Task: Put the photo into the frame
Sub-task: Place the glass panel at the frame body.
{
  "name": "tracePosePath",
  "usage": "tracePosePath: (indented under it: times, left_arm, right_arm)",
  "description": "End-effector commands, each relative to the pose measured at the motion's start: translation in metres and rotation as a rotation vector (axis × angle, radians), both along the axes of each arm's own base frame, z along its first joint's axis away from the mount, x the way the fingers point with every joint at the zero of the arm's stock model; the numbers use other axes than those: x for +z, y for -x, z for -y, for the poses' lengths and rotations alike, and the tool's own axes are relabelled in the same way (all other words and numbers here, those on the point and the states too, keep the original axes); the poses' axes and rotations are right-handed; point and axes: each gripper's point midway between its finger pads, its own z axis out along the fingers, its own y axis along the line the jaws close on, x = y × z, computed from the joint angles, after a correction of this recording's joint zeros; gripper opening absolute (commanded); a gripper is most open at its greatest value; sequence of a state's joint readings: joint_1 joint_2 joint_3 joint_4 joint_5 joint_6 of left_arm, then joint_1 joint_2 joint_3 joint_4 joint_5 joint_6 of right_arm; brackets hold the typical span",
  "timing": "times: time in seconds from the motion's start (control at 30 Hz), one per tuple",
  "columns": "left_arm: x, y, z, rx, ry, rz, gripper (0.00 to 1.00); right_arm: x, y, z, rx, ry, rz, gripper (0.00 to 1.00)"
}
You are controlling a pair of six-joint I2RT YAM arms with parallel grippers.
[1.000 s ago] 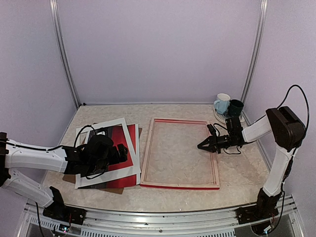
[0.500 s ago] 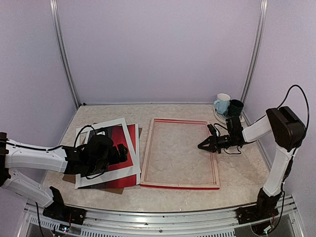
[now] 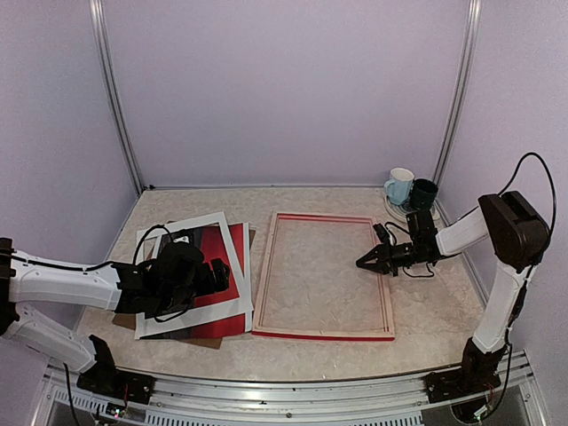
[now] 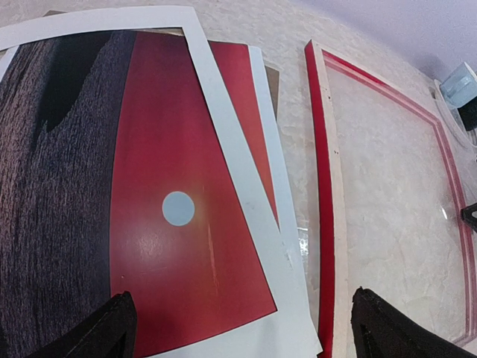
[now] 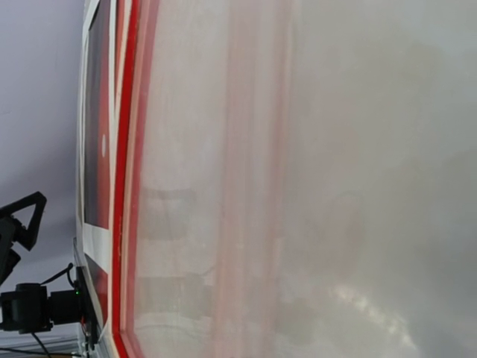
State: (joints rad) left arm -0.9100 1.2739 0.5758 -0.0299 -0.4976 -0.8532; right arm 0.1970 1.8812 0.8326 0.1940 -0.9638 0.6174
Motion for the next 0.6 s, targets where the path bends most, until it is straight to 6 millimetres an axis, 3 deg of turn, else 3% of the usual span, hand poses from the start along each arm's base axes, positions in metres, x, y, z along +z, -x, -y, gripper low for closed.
tracePosePath:
  times: [0.0, 0.37, 0.57]
  left_arm:
    - [0.0078, -0.0038, 0.0036, 0.002, 0.019, 0.024, 0.99]
    - [0.0059, -0.0029, 0.0035, 0.000, 0.017, 0.019, 0.99]
    - [0.0022, -0.0023, 0.0037, -0.003, 0.012, 0.010, 0.99]
  right_arm:
    - [-0.0006, 0.0012, 0.0069, -0.009, 0.001, 0.001, 0.00]
    - [-0.0007, 0.0008, 0.0071, -0.007, -0.003, 0.000, 0.00]
    - [-0.0015, 0.0009, 0.0061, -0.002, -0.005, -0.002, 0.31]
